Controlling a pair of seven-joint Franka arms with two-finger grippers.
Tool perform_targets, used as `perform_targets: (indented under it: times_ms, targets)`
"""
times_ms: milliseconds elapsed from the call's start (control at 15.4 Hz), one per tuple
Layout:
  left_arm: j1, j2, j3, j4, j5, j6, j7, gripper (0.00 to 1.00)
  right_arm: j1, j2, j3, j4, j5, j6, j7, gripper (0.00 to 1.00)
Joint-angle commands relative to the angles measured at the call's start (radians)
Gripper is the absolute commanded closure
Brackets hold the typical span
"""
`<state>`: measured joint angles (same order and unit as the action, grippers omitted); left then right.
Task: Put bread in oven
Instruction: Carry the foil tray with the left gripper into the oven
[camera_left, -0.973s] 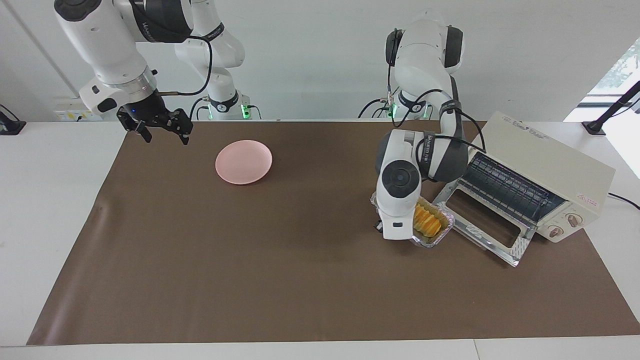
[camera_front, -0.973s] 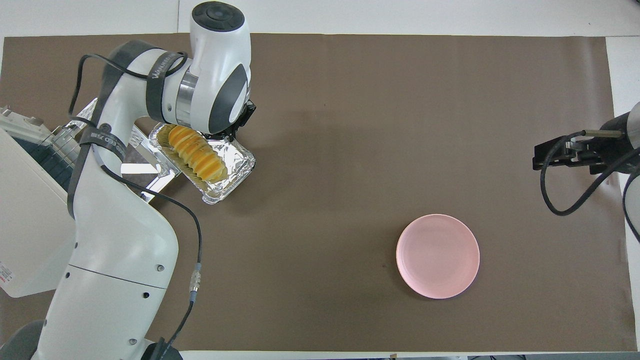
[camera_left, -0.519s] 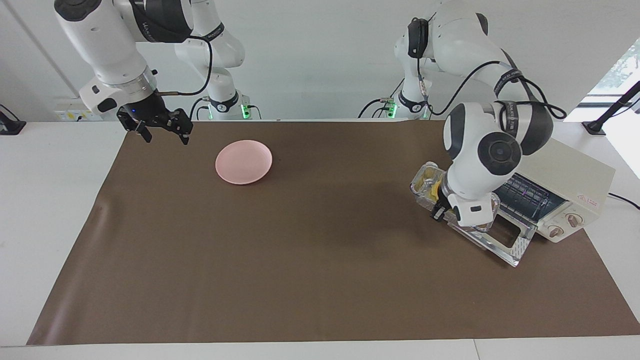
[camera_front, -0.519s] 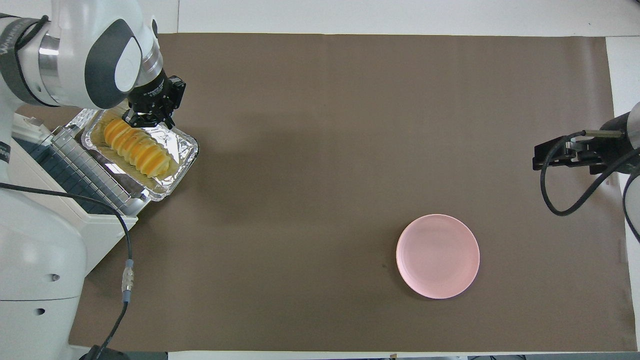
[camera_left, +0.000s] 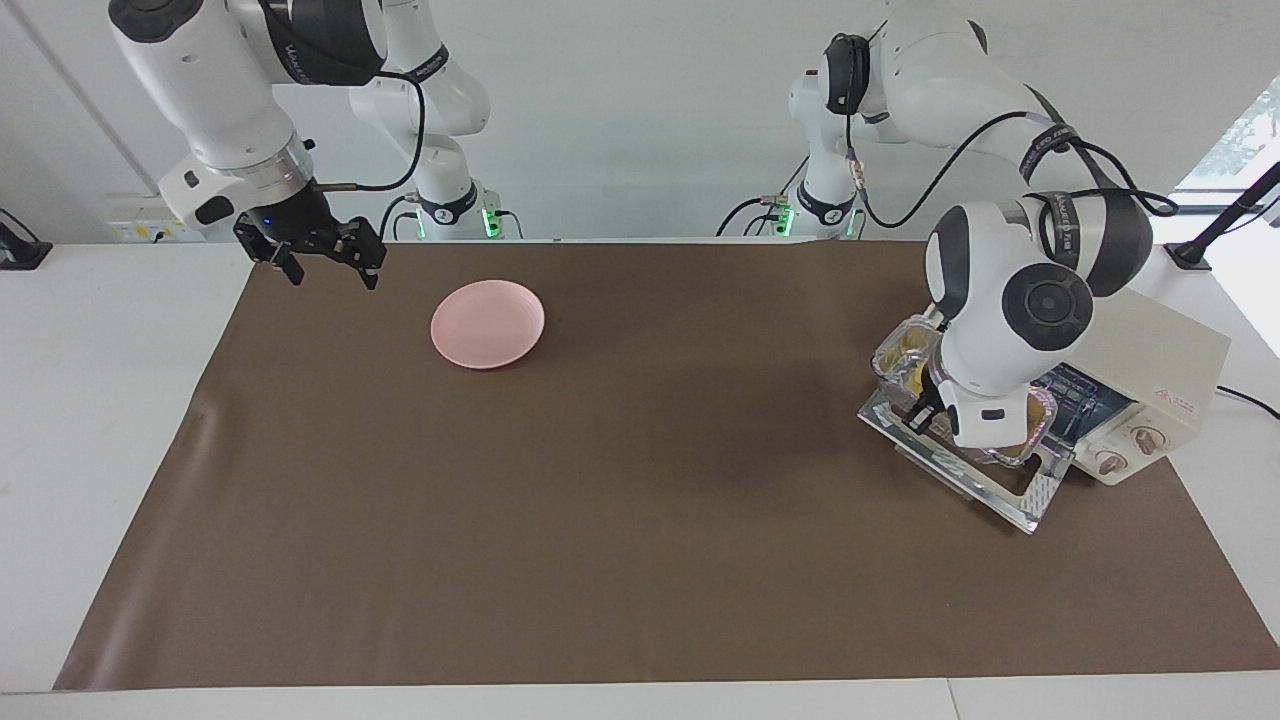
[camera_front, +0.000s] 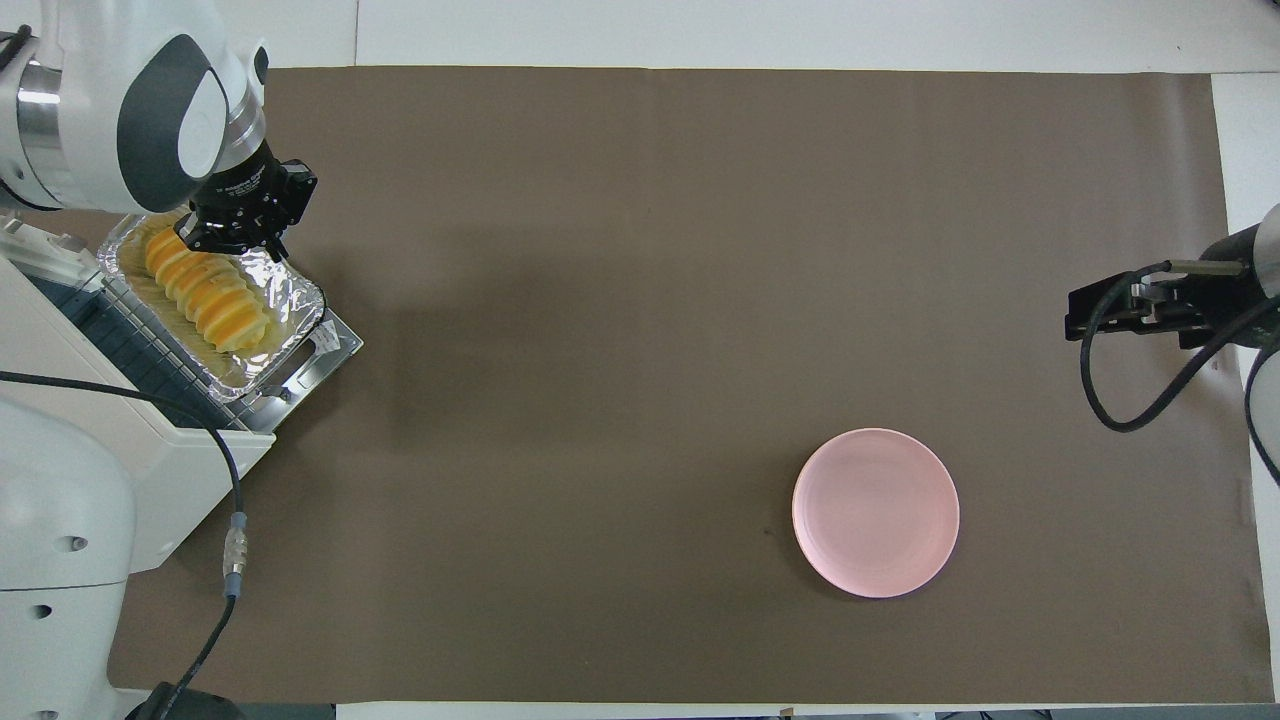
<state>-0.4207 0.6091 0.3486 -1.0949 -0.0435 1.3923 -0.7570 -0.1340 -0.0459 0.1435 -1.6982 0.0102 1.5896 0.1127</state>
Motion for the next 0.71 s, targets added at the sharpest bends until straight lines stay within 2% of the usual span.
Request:
perform_targets:
  times_ms: [0, 195, 649]
  targets:
    - [0.013, -0.035, 0.001, -0.049, 0.02, 0.016, 0.048, 1.0, -0.01, -0.011, 0.008, 0.002, -0.016, -0.017, -0.011, 0.0]
    - [0.062, -0.049, 0.003, -0.089, 0.022, 0.063, 0.067, 1.0, -0.01, -0.011, 0.008, 0.002, -0.015, -0.017, -0.011, 0.0]
    - [0.063, -0.107, 0.017, -0.23, 0.05, 0.134, 0.065, 1.0, -0.01, -0.011, 0.008, 0.002, -0.016, -0.017, -0.011, 0.0]
